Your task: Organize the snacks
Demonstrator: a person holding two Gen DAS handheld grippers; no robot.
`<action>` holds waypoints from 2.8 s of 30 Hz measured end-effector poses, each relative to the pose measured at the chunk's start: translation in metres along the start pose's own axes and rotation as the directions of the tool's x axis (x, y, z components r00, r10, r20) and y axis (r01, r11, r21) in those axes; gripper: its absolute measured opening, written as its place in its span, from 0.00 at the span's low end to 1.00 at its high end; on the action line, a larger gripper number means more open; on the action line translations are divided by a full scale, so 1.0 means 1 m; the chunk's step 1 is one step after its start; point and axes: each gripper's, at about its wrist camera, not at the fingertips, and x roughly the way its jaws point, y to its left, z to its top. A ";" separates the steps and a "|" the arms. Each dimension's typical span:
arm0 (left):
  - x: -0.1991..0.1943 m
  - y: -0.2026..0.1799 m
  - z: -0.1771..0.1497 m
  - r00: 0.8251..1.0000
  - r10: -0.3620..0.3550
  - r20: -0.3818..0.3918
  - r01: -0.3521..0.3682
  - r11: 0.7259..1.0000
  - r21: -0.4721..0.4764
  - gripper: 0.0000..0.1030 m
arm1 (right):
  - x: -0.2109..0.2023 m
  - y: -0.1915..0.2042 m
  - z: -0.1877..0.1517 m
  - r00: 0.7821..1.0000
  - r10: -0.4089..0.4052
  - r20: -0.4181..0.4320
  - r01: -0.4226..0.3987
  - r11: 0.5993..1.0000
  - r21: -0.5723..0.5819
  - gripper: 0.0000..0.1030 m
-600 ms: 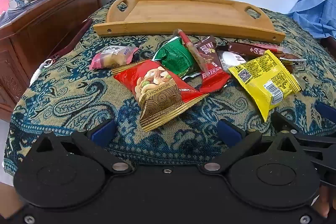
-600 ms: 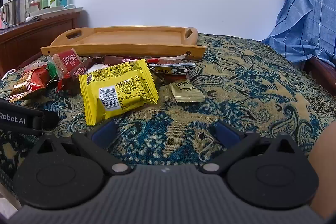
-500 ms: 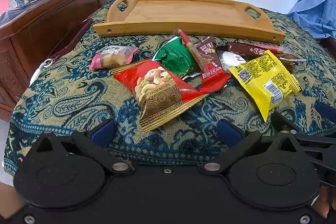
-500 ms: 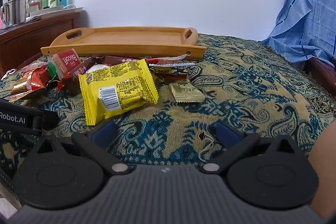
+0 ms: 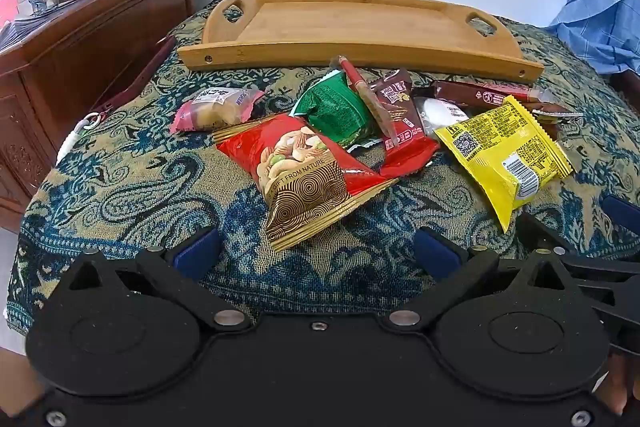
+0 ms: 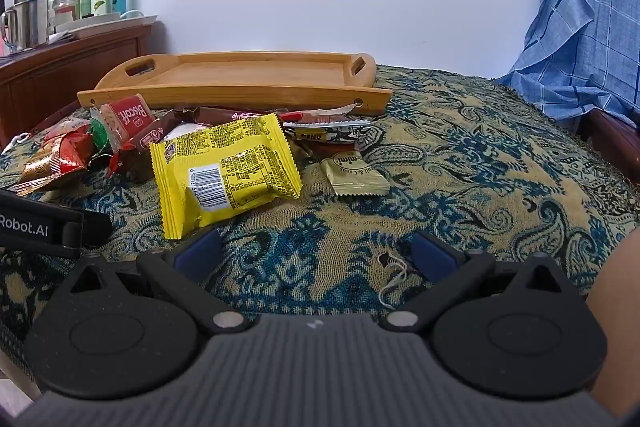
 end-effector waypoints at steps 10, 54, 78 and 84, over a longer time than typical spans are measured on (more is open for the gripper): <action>0.000 0.000 0.000 1.000 -0.001 0.001 0.001 1.000 0.000 1.00 | 0.000 -0.001 0.001 1.000 0.001 -0.001 -0.001 1.000 0.003 1.00; -0.001 -0.001 0.002 1.000 0.000 0.002 0.000 1.000 -0.002 1.00 | -0.001 0.000 0.000 1.000 -0.001 0.006 0.001 1.000 0.003 1.00; 0.000 -0.001 0.002 1.000 0.004 0.006 -0.004 1.000 -0.007 1.00 | -0.001 0.001 0.000 1.000 -0.002 0.005 0.002 1.000 0.002 1.00; -0.004 -0.001 -0.005 0.998 0.014 0.064 -0.012 1.000 -0.019 1.00 | -0.002 -0.001 -0.007 0.999 -0.009 0.054 0.009 1.000 0.007 1.00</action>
